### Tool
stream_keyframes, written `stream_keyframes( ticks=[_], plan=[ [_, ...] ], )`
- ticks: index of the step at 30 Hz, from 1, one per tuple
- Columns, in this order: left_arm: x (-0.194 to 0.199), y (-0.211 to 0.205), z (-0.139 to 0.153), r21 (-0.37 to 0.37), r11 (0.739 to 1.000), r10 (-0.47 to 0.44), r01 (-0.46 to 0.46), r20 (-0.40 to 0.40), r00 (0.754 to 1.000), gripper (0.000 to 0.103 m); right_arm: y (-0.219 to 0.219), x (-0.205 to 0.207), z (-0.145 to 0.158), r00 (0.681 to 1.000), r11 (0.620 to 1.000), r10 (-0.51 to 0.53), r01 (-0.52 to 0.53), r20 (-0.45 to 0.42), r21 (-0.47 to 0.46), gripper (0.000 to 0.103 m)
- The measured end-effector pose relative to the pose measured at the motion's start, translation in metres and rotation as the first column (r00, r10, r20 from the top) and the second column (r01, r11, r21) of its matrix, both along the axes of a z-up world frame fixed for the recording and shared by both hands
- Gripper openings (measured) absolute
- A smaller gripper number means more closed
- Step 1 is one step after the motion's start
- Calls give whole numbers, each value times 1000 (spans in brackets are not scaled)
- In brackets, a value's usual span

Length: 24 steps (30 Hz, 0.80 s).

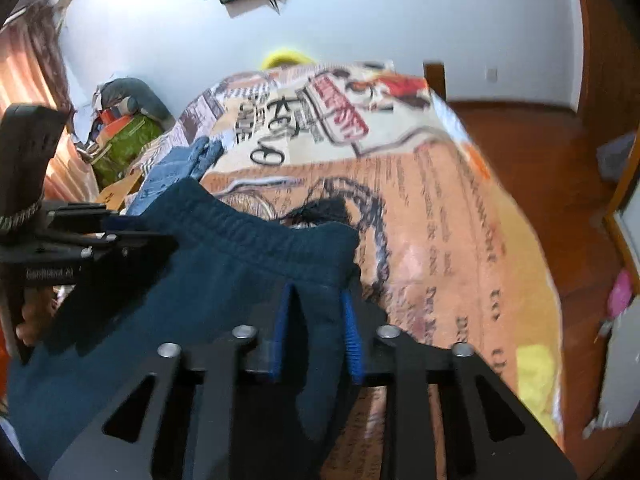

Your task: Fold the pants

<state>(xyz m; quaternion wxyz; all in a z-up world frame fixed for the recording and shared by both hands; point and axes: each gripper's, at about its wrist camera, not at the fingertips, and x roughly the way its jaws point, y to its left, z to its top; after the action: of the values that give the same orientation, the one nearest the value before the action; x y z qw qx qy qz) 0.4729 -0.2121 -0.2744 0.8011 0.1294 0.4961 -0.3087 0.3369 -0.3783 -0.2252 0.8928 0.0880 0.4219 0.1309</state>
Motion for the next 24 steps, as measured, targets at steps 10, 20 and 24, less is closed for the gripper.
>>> stream_keyframes(
  ticks=[10, 20, 24],
  plan=[
    [23, 1, -16, 34, 999, 40, -38, -58, 998, 48, -8, 8, -10, 999, 997, -6, 2, -49, -78, 25],
    [-42, 10, 60, -8, 998, -56, 57, 90, 994, 47, 13, -25, 51, 994, 994, 113, -112, 11, -17, 49],
    [-66, -2, 30, 42, 994, -106, 106, 11, 994, 47, 41, -30, 32, 973, 976, 217, -217, -76, -1, 50]
  ],
)
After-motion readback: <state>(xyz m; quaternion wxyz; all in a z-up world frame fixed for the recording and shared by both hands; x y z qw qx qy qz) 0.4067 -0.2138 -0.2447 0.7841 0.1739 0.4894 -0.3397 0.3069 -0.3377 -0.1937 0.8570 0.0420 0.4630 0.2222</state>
